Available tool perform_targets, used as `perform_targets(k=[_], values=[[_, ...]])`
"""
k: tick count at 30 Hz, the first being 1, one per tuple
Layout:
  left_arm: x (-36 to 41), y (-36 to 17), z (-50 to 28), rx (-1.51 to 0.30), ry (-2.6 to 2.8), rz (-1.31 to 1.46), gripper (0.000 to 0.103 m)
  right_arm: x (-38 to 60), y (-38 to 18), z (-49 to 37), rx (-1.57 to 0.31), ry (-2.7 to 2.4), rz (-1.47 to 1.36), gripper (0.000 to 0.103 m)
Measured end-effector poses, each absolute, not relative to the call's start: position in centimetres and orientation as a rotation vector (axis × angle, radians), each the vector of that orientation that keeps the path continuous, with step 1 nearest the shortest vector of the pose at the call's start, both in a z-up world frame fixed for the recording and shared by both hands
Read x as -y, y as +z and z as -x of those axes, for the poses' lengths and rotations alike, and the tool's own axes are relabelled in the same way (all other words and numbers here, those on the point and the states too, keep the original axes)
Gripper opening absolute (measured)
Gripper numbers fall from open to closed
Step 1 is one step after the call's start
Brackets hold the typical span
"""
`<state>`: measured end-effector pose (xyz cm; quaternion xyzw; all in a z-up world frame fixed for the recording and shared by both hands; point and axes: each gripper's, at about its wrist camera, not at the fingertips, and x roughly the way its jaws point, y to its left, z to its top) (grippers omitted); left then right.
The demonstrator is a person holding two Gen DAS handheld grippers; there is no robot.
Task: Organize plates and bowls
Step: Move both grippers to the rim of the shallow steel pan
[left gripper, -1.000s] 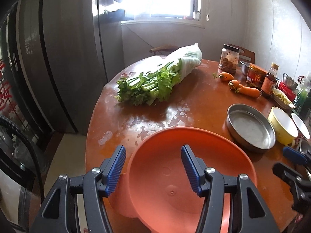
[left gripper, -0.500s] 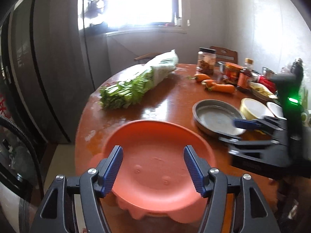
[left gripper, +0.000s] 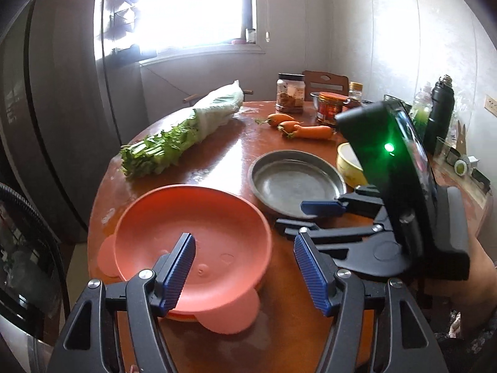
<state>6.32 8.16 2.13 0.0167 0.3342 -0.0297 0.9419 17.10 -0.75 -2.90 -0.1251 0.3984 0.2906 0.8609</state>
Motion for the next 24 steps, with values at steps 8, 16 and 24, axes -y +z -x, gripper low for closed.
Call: perform_targets(k=[8, 16, 24], values=[[-7.5, 2.3, -4.3, -0.672, -0.053, -0.026, 0.066, 2.6, -2.7, -12.7, -0.830, 0.627, 0.290, 0.040], [-6.6, 2.5, -2.7, -0.668, -0.055, -0.046, 0.066, 3.1, -2.4, -7.8, -0.816, 0.678, 0.319, 0.040], [-5.7, 2.6, -1.8, -0.672, -0.053, -0.049, 0.066, 4.6, -2.4, -4.8, -0.810, 0.675, 0.329, 0.040]])
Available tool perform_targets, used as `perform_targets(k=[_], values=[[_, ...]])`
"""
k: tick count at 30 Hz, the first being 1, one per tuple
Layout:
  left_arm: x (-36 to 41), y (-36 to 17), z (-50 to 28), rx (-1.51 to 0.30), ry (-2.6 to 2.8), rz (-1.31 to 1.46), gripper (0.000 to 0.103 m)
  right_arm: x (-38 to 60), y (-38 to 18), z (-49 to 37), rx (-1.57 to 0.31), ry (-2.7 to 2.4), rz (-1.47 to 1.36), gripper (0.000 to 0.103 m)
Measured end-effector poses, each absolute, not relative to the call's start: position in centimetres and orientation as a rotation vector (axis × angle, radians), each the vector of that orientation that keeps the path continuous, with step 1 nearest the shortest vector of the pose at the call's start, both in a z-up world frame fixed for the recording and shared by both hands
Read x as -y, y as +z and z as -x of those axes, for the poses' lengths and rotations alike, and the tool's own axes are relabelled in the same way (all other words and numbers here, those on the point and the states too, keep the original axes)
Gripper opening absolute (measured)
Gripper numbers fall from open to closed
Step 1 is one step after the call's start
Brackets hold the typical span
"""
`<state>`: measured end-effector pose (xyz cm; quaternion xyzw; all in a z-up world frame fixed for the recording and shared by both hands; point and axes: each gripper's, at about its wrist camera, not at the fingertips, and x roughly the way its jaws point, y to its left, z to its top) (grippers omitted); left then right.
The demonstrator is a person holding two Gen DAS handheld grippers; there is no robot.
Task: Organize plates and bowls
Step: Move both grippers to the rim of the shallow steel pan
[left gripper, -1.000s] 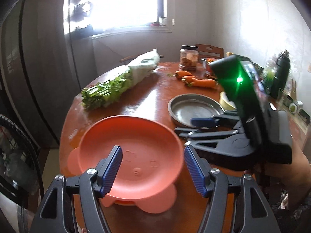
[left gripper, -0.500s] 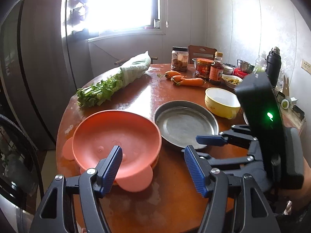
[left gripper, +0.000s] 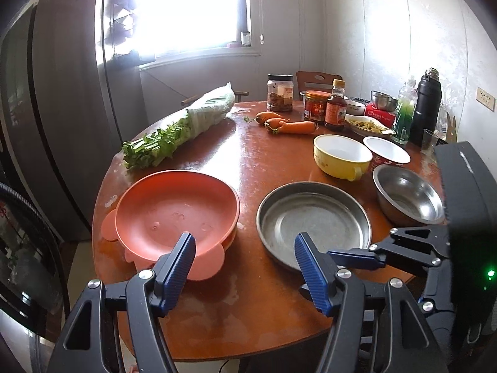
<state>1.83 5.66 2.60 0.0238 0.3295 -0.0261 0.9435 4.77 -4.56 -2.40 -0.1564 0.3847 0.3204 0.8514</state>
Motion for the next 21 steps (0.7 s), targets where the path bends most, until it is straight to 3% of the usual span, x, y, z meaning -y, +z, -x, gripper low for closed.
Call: perform_targets(k=[21], values=[[-4.6, 1.0, -2.6, -0.730, -0.029, -0.028, 0.066, 12.5, 0.4, -3.9, -0.761, 0.517, 0.136, 0.042]])
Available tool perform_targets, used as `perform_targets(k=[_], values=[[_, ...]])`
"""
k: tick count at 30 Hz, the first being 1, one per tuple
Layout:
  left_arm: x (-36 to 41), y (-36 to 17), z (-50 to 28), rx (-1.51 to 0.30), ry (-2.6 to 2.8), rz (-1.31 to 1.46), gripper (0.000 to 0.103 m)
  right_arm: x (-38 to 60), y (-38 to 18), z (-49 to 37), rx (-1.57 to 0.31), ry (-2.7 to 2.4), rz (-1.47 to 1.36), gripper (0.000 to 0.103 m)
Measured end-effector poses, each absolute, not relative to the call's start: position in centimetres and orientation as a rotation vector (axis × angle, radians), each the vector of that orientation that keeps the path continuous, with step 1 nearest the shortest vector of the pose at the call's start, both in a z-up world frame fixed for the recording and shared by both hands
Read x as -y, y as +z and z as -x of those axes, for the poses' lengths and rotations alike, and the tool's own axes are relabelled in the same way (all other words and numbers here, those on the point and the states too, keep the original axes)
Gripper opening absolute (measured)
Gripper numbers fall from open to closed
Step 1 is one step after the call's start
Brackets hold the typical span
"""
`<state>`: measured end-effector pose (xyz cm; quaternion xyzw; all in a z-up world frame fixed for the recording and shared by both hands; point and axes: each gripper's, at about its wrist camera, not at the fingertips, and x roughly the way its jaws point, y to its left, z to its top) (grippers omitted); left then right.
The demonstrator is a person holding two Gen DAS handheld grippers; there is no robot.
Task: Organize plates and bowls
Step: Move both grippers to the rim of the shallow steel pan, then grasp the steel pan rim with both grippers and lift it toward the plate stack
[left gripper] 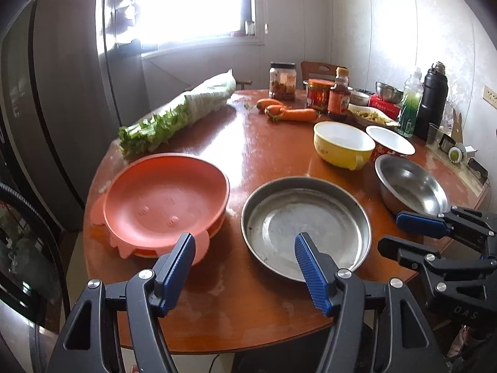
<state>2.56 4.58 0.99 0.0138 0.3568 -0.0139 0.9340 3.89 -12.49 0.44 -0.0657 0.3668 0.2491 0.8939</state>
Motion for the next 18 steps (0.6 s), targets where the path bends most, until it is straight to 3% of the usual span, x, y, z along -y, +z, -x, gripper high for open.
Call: perform_targets(k=[18], values=[[-3.4, -0.7, -3.1, -0.785, -0.003, -0.021, 0.066, 11.3, -2.4, -7.1, -0.816, 0.467, 0.098, 0.042]])
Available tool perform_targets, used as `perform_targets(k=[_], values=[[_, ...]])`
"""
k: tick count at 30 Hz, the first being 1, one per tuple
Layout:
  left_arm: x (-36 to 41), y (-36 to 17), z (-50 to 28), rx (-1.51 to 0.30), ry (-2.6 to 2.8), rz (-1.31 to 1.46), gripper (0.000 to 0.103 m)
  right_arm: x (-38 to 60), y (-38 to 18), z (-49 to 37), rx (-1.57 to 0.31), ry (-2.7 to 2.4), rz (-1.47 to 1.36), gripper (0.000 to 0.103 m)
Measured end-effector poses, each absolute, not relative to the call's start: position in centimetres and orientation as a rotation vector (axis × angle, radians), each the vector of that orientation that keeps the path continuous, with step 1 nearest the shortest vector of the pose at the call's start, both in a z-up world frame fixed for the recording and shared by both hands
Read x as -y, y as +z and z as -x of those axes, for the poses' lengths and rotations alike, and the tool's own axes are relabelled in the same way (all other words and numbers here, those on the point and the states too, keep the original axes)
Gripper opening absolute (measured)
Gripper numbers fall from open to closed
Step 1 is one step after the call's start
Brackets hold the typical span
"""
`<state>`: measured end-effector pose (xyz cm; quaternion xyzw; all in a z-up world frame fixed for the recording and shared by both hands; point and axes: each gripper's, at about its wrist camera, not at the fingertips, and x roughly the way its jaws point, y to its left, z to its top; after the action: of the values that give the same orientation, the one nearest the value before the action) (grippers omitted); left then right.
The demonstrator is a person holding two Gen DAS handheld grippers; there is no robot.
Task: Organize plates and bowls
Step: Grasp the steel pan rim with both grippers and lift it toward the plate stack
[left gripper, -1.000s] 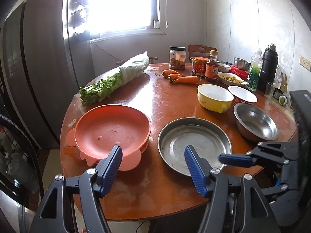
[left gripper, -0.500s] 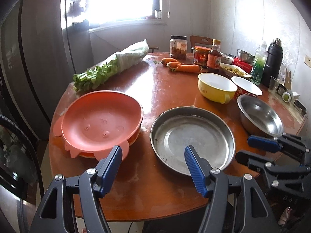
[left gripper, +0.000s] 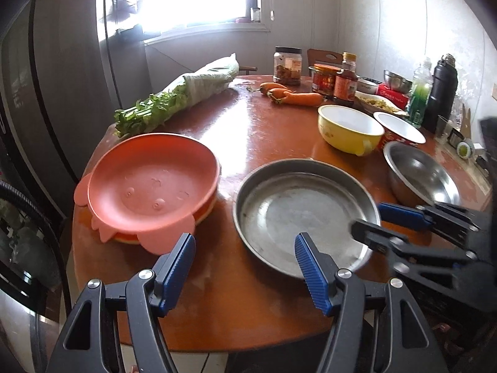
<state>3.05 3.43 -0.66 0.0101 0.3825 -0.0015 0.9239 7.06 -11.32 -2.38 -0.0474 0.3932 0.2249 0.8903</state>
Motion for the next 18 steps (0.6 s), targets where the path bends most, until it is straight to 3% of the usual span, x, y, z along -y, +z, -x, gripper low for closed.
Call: perform_targets(k=[8, 18], values=[[-2.9, -2.0, -3.8, -0.845, 0.018, 0.004, 0.066, 10.5, -2.7, -8.2, -0.789, 0.482, 0.139, 0.040], [-3.2, -3.2, -4.9, -0.869, 0.028, 0.044, 0.065, 10.7, -3.4, -8.3, -0.798, 0.530, 0.129, 0.027]])
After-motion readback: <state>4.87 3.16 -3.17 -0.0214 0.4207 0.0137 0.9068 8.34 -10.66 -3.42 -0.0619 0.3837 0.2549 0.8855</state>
